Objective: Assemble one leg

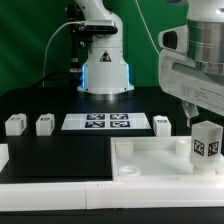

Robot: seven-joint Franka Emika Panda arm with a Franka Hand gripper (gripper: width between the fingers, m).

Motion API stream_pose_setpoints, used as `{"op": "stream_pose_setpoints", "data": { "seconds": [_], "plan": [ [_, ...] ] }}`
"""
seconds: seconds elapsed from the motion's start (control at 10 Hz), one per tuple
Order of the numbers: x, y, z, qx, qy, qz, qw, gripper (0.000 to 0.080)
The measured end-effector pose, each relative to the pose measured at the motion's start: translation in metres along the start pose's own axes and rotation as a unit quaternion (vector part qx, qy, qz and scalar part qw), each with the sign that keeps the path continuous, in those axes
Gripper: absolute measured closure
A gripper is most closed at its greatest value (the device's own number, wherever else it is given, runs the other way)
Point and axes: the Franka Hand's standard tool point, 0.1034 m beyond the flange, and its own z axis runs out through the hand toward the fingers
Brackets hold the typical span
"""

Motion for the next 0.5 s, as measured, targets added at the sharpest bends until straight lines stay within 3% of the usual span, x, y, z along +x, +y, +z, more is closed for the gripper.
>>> {"op": "stream_pose_setpoints", "data": {
  "seconds": [0.3, 0.5],
  "plan": [
    [-0.0012, 0.0037, 0.0019, -0.011, -0.005, -0.094, 0.995, 0.0151],
    [-0.0008, 0.0041, 0.0024, -0.010, -0.006, -0.228, 0.974, 0.0150]
  ]
}}
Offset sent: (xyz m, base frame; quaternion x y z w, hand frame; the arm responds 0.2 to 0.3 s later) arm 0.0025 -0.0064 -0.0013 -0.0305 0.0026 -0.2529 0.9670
